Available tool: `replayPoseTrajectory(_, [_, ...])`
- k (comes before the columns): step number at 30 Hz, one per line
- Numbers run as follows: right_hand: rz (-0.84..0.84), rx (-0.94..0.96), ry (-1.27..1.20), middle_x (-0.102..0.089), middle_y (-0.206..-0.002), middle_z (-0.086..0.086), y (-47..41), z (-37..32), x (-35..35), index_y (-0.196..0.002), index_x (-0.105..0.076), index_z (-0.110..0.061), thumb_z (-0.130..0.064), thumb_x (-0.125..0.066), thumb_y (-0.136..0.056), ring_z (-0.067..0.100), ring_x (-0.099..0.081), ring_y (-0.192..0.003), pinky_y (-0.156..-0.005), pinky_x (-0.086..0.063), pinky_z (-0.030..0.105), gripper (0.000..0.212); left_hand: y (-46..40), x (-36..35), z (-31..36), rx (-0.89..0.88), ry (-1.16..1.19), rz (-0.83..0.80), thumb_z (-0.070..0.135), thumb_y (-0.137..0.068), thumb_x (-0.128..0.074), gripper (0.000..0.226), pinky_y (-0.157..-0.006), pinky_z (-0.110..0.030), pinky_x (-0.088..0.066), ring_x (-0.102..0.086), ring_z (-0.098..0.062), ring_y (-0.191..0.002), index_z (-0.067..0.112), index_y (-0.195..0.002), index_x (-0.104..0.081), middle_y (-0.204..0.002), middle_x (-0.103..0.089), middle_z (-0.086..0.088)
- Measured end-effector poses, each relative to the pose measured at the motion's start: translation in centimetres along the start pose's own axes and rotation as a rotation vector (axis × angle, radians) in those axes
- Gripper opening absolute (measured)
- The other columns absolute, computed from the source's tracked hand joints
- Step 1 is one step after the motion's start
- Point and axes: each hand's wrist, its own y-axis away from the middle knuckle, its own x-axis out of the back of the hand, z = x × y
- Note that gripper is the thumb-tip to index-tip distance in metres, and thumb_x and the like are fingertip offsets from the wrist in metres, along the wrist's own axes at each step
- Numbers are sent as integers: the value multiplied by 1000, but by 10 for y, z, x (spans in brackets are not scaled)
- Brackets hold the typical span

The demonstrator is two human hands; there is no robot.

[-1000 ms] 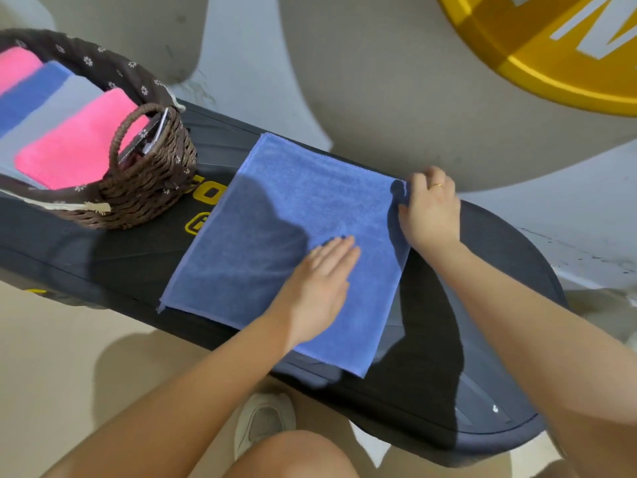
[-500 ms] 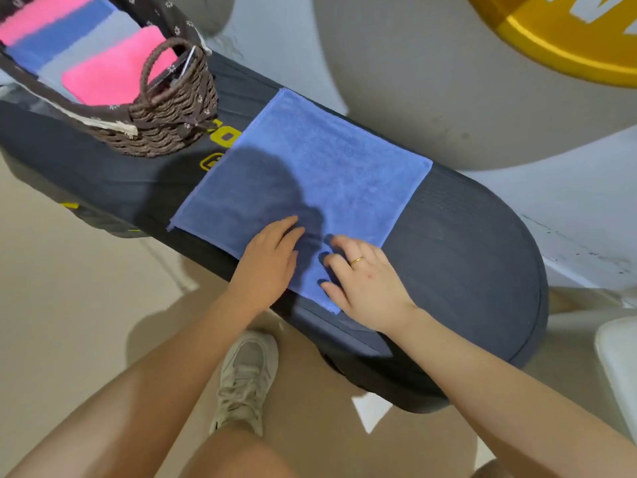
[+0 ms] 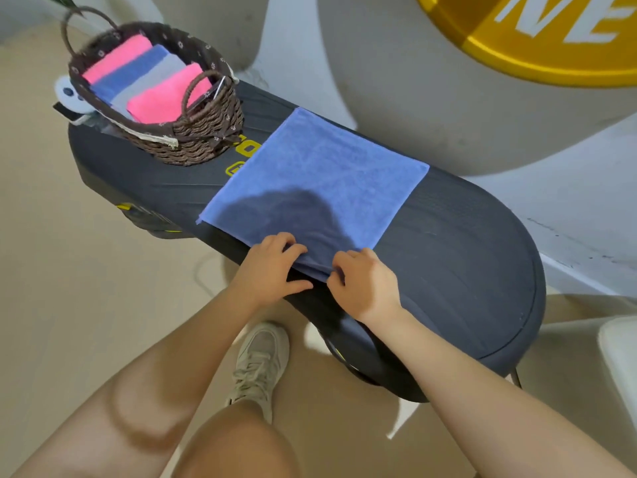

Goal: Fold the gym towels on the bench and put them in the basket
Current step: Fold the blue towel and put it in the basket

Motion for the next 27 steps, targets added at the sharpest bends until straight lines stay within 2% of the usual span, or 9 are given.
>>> replayPoseTrajectory(2, [-35, -24, -37, -52, -67, 5, -1, -3, 6, -75, -49, -10, -16, -45, -90, 24, -45, -64, -45, -29, 27, 17, -6, 4, -5, -34, -97, 60, 28, -67, -79, 40, -62, -38, -45, -60, -34, -78, 7, -98, -65, -94, -60, -15])
replayPoseTrajectory(5, [-66, -113, -278, -58, -68, 16, -7, -6, 16, -86, -54, -2, -9, -45, -91, 33, -59, -64, -56, -47, 40, 12, -17, 8, -20, -45, -145, 144, 4, -58, -78, 27, -51, -33, -40, -57, -33, -61, 6, -82, -65, -77, -58, -14])
replayPoseTrajectory(7, [-32, -150, -326, -58, -67, 15, -11, -6, 19, -90, -57, 1, -2, -46, -87, 29, -57, -61, -56, -42, 37, 11, -21, 9, -27, -48, -153, 158, -3, -55, -77, 29, -51, -34, -42, -57, -33, -61, 6, -80, -66, -77, -59, -14])
replayPoseTrajectory(12, [-182, -125, -179, -66, -89, 13, -12, -12, 22, -99, -62, -3, -5, -46, -87, 30, -59, -84, -66, -43, 29, 20, -25, 9, -35, -97, -214, 170, -8, -50, -75, 36, -52, -34, -44, -57, -31, -61, 7, -81, -66, -74, -58, -13])
replayPoseTrajectory(15, [-404, -85, -72, -56, -76, 7, -11, -18, 26, -89, -54, -4, -17, -59, -84, 28, -54, -77, -55, -37, 28, 15, -28, 12, -42, -120, -246, 190, -6, -53, -69, 28, -49, -32, -42, -55, -30, -57, 6, -78, -65, -70, -56, -13])
replayPoseTrajectory(20, [-459, 79, 265, -54, -112, 10, -11, -22, 34, -112, -47, -7, -2, -43, -87, 31, -55, -95, -62, -34, 30, 26, -29, 18, -52, -164, -171, 244, -7, -58, -67, 20, -56, -32, -40, -59, -31, -60, 7, -71, -63, -71, -60, -10])
replayPoseTrajectory(22, [-490, 138, 269, -57, -107, 6, -10, -25, 38, -104, -50, -11, -8, -45, -85, 29, -55, -94, -62, -33, 29, 20, -27, 19, -55, -212, -127, 255, 2, -65, -55, 11, -64, -31, -35, -59, -27, -56, 10, -70, -60, -65, -59, -5])
replayPoseTrajectory(24, [-567, 158, 227, -55, -85, -1, -10, -25, 43, -81, -45, -16, -9, -47, -82, 27, -52, -82, -56, -30, 25, 7, -22, 19, -55, -255, -135, 227, 14, -66, -43, 17, -64, -30, -32, -58, -24, -54, 13, -71, -59, -61, -58, -1])
replayPoseTrajectory(27, [-702, 43, 40, -39, -60, -5, -11, -17, 45, -70, -48, -10, -4, -49, -78, 19, -38, -65, -52, -27, 26, 10, -12, 10, -65, -273, -178, 152, 14, -58, -67, 28, -58, -35, -46, -61, -28, -64, 12, -86, -64, -74, -62, -5])
